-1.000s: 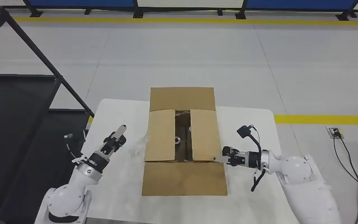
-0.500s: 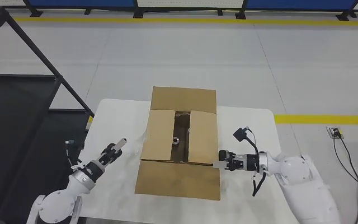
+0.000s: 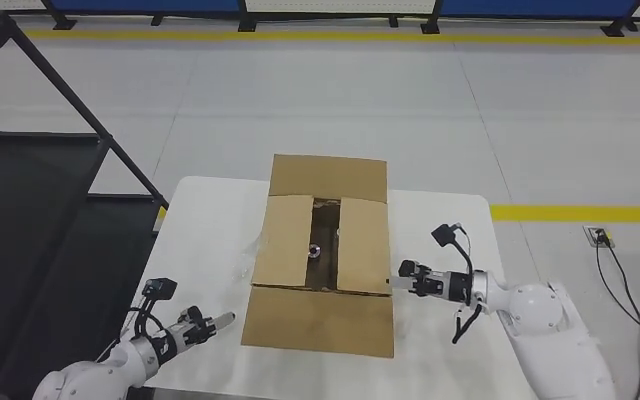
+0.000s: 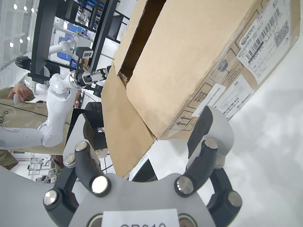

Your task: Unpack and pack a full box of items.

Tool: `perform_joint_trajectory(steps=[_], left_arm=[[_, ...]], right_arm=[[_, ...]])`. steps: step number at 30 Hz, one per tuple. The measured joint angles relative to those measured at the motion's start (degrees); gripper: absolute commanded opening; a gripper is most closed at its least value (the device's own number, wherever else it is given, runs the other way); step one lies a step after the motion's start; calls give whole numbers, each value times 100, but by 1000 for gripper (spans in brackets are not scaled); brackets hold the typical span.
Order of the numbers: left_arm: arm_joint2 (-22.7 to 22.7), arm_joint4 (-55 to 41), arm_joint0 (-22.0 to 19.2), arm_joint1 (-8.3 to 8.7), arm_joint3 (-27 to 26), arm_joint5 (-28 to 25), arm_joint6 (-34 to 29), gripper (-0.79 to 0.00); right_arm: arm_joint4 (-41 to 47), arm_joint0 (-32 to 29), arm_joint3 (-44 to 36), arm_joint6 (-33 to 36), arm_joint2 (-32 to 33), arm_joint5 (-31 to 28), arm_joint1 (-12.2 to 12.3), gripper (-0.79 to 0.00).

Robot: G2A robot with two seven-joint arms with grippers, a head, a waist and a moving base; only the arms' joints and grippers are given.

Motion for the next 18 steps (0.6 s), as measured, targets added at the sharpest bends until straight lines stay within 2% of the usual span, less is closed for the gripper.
perform_joint_trajectory(steps=[5, 9, 18], left_arm=[[310, 91, -197, 24, 86, -67, -133, 0], [581, 58, -374, 34, 187, -147, -230, 0], [639, -528, -469, 64, 181, -197, -131, 0]], right_arm=[[312, -23, 192, -87, 150, -193, 49, 0], [382, 72, 376, -465, 128, -180, 45, 0], [-2, 991, 1321, -1672, -543, 346, -132, 0]])
